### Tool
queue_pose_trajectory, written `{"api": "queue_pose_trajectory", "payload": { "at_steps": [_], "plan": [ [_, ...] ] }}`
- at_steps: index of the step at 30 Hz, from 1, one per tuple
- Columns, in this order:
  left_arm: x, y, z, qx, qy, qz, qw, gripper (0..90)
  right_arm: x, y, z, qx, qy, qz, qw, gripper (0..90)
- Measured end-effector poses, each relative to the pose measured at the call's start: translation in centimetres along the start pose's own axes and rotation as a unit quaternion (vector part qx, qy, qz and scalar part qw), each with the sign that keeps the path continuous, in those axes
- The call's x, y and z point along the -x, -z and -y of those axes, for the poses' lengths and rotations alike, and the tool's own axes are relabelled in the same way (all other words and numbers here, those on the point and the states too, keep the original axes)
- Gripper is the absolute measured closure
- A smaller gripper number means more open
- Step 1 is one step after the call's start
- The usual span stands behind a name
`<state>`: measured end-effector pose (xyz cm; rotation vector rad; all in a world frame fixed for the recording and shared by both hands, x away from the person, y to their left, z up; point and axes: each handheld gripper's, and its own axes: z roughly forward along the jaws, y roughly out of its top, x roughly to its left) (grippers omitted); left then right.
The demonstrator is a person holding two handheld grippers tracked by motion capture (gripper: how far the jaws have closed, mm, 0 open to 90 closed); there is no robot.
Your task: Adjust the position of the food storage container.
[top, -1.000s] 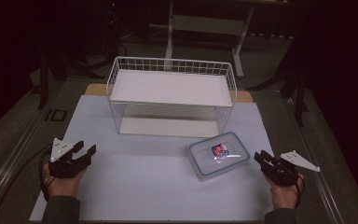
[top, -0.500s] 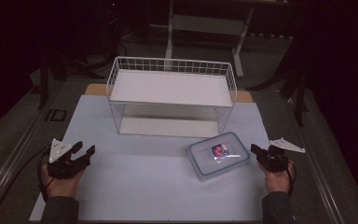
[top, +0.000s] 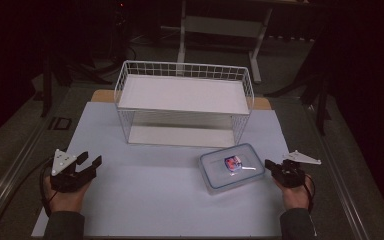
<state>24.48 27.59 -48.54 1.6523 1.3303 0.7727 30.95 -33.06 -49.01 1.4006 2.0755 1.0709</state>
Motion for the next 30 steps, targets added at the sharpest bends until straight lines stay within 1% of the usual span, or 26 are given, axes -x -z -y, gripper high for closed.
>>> {"api": "queue_pose_trajectory", "payload": {
  "at_steps": [1,6,7,10,13,17,18,20,22,23,24,26,28,30],
  "plan": [
    [0.0,0.0,0.0,0.000,-0.001,-0.001,1.0000,48.7,-0.9,-0.2,0.5,-0.015,0.017,-0.009,0.9997,90.0],
    [0.0,0.0,0.0,0.001,-0.001,0.000,1.0000,48.7,-2.2,-0.1,1.3,-0.014,0.014,-0.033,0.9993,90.0],
    [0.0,0.1,0.0,0.000,-0.003,0.001,1.0000,48.6,-2.5,0.0,1.3,-0.015,0.015,-0.037,0.9991,90.0],
    [0.2,0.1,0.0,0.002,-0.005,0.003,1.0000,48.6,-3.5,0.1,1.3,-0.016,0.032,-0.051,0.9981,90.0],
    [0.3,0.1,-0.1,0.002,-0.007,0.005,1.0000,48.5,-4.5,-0.1,1.1,-0.014,0.044,-0.064,0.9968,90.0],
    [0.4,-0.1,-0.2,0.002,-0.008,0.010,0.9999,48.2,-5.8,-0.6,0.8,-0.014,0.055,-0.081,0.9951,89.9],
    [0.5,-0.2,-0.2,-0.001,-0.011,0.012,0.9999,47.8,-6.1,-0.8,0.7,-0.014,0.055,-0.085,0.9948,89.9],
    [0.5,-0.2,-0.2,-0.003,-0.011,0.012,0.9999,47.8,-6.3,-0.9,0.7,-0.014,0.056,-0.088,0.9944,89.9],
    [0.5,-0.3,-0.2,-0.002,-0.012,0.014,0.9998,47.8,-6.9,-1.4,0.4,-0.013,0.057,-0.097,0.9936,89.9],
    [0.5,-0.3,-0.2,-0.002,-0.013,0.015,0.9998,47.8,-6.9,-1.4,0.4,-0.013,0.057,-0.097,0.9936,89.9],
    [0.5,-0.2,-0.2,-0.002,-0.014,0.015,0.9998,47.8,-7.3,-1.7,0.2,-0.014,0.062,-0.099,0.9930,89.9],
    [0.6,-0.2,-0.1,-0.004,-0.016,0.014,0.9998,47.8,-7.5,-1.8,0.1,-0.014,0.063,-0.102,0.9927,89.9],
    [0.4,-0.1,0.0,-0.004,-0.012,0.014,0.9998,47.8,-8.1,-2.3,-0.2,-0.016,0.067,-0.107,0.9919,89.9],
    [0.4,-0.1,0.0,-0.004,-0.009,0.014,0.9999,47.8,-8.3,-2.4,-0.3,-0.016,0.069,-0.110,0.9914,89.9]
  ]
}}
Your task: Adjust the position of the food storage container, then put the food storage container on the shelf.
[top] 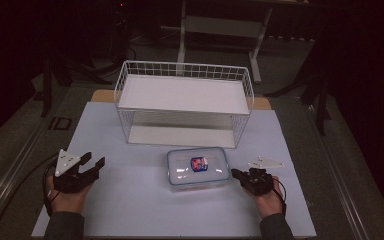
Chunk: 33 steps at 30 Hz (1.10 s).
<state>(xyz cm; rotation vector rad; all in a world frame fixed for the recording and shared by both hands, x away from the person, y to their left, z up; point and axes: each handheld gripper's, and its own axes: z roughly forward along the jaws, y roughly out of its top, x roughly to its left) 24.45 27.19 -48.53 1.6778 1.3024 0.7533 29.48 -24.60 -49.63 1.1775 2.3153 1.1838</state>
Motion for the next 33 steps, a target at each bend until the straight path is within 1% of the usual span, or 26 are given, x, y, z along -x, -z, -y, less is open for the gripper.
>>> {"api": "queue_pose_trajectory", "payload": {
  "at_steps": [2,4,7,12,15,23,24,25,27,28,29,30,33],
  "plan": [
    [0.0,0.0,0.0,0.002,0.003,0.002,1.0000,47.8,-0.5,-0.5,-0.4,0.000,0.003,-0.005,1.0000,89.9],
    [0.1,-0.1,-0.1,0.001,0.001,0.004,1.0000,47.8,-0.8,-0.8,-0.6,0.001,0.005,-0.009,0.9999,89.9],
    [0.3,-0.2,-0.2,0.000,-0.003,0.007,1.0000,47.7,-1.1,-1.0,-0.7,0.001,0.002,-0.011,0.9999,89.9],
    [0.5,-0.7,-0.3,-0.003,-0.006,0.014,0.9999,47.3,-1.8,-1.5,-0.7,0.009,0.000,-0.022,0.9997,89.9],
    [0.7,-0.8,-0.4,-0.005,-0.011,0.017,0.9998,47.2,-2.0,-1.6,-0.6,0.009,0.001,-0.027,0.9996,89.9],
    [0.7,-0.9,-0.4,-0.006,-0.012,0.017,0.9998,47.1,-2.2,-1.7,-0.6,0.011,0.008,-0.031,0.9994,89.8],
    [0.7,-0.9,-0.3,-0.006,-0.011,0.017,0.9998,47.0,-2.2,-1.6,-0.6,0.010,0.009,-0.032,0.9994,87.1],
    [0.8,-0.9,-0.4,-0.006,-0.009,0.022,0.9997,47.0,-2.1,-1.6,-0.7,0.011,0.008,-0.032,0.9994,83.8],
    [0.9,-0.9,-0.4,-0.007,-0.006,0.028,0.9996,46.7,-1.9,-1.4,-0.8,0.013,0.001,-0.032,0.9994,81.8],
    [0.9,-0.9,-0.4,-0.007,0.001,0.033,0.9994,46.5,-1.7,-1.2,-0.9,0.018,-0.001,-0.031,0.9993,80.1],
    [0.9,-0.9,-0.4,-0.007,0.001,0.033,0.9994,46.3,-1.7,-1.2,-0.9,0.018,-0.001,-0.031,0.9993,80.1],
    [1.0,-1.0,-0.5,-0.008,0.009,0.042,0.9990,46.3,-1.7,-1.1,-1.1,0.020,-0.002,-0.030,0.9993,78.5],
    [1.5,-1.2,-0.8,-0.022,0.013,0.054,0.9982,44.6,-1.4,-0.6,-1.6,0.032,-0.007,-0.037,0.9988,71.3]
  ]
}}
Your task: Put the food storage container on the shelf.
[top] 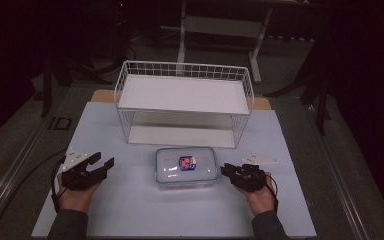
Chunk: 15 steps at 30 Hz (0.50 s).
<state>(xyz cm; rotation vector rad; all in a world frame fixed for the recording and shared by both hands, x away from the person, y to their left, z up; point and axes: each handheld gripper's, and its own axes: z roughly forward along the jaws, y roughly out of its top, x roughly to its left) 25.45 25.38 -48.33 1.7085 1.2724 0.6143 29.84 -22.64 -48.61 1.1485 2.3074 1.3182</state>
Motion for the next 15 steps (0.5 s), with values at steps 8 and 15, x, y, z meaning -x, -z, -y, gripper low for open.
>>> {"api": "queue_pose_trajectory", "payload": {
  "at_steps": [8,15],
  "plan": [
    [3.0,-1.0,-1.6,-0.007,-0.027,0.050,0.9984,40.8,0.0,-0.3,-1.8,0.000,-0.005,-0.020,0.9998,54.2],
    [6.2,-3.1,-2.3,-0.025,-0.031,0.110,0.9931,33.2,0.4,-1.8,-2.3,-0.015,-0.039,-0.063,0.9972,39.6]
  ]
}}
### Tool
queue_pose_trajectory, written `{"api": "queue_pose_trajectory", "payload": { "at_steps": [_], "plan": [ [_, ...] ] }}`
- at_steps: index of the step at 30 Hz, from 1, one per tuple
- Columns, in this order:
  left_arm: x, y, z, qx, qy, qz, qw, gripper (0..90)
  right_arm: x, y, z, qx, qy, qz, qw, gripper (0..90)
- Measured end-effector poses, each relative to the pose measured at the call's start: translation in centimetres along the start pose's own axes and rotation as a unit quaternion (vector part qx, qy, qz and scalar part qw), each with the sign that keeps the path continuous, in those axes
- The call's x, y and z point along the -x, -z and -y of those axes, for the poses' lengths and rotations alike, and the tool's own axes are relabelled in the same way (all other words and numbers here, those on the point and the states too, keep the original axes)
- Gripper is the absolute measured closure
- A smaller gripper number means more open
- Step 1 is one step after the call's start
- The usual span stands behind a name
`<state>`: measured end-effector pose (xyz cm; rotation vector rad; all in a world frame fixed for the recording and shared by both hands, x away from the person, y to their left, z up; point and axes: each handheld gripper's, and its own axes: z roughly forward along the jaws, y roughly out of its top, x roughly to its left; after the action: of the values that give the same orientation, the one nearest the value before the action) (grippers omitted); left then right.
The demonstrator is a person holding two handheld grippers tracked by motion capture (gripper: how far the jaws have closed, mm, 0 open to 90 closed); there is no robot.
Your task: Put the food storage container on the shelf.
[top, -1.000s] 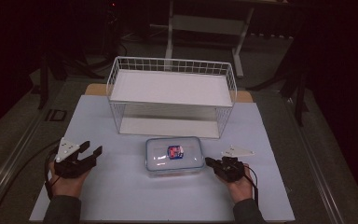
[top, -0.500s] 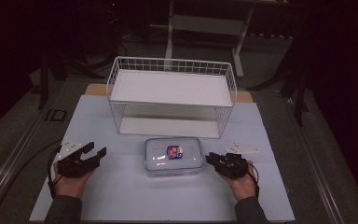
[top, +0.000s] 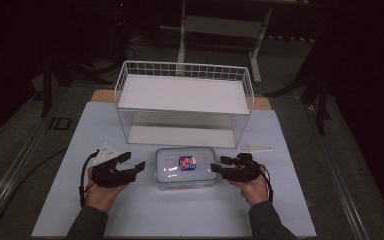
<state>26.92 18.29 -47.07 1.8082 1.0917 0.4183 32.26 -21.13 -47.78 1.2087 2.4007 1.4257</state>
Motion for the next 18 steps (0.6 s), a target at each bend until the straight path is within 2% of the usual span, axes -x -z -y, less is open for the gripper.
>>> {"api": "queue_pose_trajectory", "payload": {
  "at_steps": [2,5,8,10,15,18],
  "plan": [
    [0.4,-0.8,-0.2,-0.006,0.004,0.012,0.9999,30.6,0.1,-0.4,0.0,-0.008,-0.010,-0.008,0.9999,35.3],
    [0.5,-2.0,-0.1,-0.021,0.016,0.015,0.9995,28.5,0.4,-1.0,0.1,-0.023,-0.014,-0.009,0.9996,34.7],
    [0.9,-3.1,0.0,-0.034,0.032,0.032,0.9984,27.2,0.6,-1.3,0.1,-0.030,-0.022,-0.014,0.9992,33.9],
    [1.1,-3.7,0.1,-0.039,0.037,0.035,0.9979,26.3,0.9,-1.5,0.1,-0.029,-0.032,-0.027,0.9987,31.6],
    [1.0,-4.8,0.2,-0.041,0.075,0.049,0.9951,21.2,1.1,-2.0,0.0,-0.034,-0.046,-0.035,0.9977,21.5],
    [1.1,-5.5,0.2,-0.051,0.087,0.058,0.9932,18.7,1.1,-2.3,0.0,-0.039,-0.058,-0.044,0.9966,17.8]
  ]
}}
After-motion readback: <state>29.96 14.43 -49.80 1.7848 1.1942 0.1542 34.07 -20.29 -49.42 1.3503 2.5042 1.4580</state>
